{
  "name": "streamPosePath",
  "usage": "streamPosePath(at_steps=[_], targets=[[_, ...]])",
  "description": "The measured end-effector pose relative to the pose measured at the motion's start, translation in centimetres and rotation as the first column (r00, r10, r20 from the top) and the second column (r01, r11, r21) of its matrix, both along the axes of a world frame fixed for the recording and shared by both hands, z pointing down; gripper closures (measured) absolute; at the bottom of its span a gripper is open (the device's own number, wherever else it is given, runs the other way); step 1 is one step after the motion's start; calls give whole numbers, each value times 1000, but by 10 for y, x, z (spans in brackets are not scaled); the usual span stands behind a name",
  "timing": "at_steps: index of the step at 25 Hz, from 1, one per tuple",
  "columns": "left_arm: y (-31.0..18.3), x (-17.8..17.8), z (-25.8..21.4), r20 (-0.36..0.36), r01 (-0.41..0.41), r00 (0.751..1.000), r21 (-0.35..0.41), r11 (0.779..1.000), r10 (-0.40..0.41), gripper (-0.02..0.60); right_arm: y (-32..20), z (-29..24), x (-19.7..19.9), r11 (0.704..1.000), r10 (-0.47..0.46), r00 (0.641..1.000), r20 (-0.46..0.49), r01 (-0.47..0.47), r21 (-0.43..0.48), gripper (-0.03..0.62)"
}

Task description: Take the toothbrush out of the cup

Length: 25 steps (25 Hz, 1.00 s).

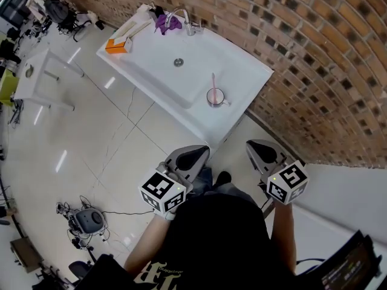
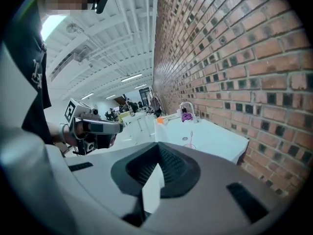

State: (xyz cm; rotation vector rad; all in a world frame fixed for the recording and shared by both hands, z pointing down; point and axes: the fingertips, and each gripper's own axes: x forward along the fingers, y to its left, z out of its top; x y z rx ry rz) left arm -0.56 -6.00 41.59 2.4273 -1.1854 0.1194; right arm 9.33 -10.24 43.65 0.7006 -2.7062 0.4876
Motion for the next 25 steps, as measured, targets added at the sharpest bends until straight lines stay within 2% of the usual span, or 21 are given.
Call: streamPosePath(at_steps=[9, 17, 25], targets=[[-36, -61, -3, -20, 14, 1000, 18, 1000, -14, 584, -38, -11, -63, 1000, -19, 1000, 1, 19, 3, 606], [-57, -114, -4, -52, 58, 997, 31, 998, -56, 584, -42, -13, -100, 999, -31, 999, 9, 31, -22, 606], [-58, -136, -4, -69, 76, 995, 31, 997, -74, 584, -47, -9, -118, 1000, -21, 999, -35, 20, -24, 606]])
